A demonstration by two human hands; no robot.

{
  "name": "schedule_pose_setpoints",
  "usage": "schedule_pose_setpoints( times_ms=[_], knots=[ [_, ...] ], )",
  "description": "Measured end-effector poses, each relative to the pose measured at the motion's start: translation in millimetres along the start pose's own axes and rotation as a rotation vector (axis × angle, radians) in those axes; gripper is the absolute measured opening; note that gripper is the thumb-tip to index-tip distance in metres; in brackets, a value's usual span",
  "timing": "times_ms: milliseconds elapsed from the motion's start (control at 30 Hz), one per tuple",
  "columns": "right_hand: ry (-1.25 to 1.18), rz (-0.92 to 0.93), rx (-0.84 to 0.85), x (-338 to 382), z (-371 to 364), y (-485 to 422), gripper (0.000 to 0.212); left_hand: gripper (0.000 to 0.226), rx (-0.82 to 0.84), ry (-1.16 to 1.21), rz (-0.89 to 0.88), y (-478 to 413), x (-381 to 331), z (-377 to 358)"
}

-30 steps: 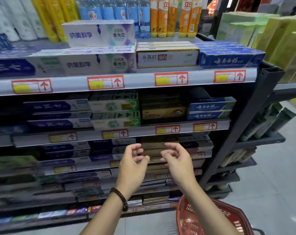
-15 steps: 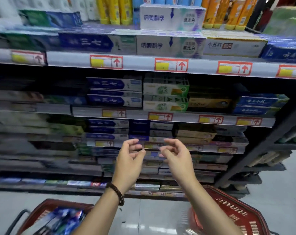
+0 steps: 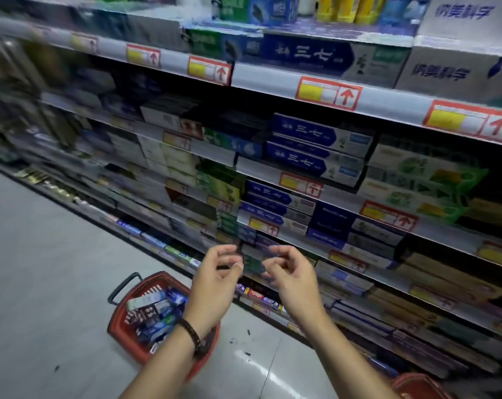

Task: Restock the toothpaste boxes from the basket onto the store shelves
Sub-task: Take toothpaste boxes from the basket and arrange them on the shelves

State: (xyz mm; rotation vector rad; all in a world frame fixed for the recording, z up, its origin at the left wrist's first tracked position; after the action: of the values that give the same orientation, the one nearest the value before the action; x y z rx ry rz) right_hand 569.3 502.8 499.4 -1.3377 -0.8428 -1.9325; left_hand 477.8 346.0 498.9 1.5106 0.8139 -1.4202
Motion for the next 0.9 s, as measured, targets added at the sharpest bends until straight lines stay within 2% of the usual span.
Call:
schedule_pose_setpoints(
  times_ms=[300,467,700,900],
  knots=[
    [-0.018,-0.038,0.269,-9,-71,-18,0.023,0.024,-0.262,0.052,0.076,13,25,63],
    [-0.009,-0.057,0.324,-11,-108,-15,0.02,0.023,-0.365,0.083,0.107,19,42,101],
    [0.054,-0.091,0.358,-8,-173,-2,0.022,0.022,-0.393,0.111,0.116,20,68,171],
    [0.071,-0.158,0.351,-14,-242,15,0.023,0.025,-0.314,0.103,0.161,18,97,235]
  ],
)
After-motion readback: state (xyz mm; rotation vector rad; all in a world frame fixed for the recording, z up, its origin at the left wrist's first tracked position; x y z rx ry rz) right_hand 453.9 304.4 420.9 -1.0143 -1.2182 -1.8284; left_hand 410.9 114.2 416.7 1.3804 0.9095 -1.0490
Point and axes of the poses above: each hand's wrist, its own y-axis away from the middle knuckle, its own z-axis out of the back of the hand, x = y × z, the point moved 4 cm from there along -y, towards the middle knuckle, and after that the axes turned 11 degrees about y, right-handed, at the moved point
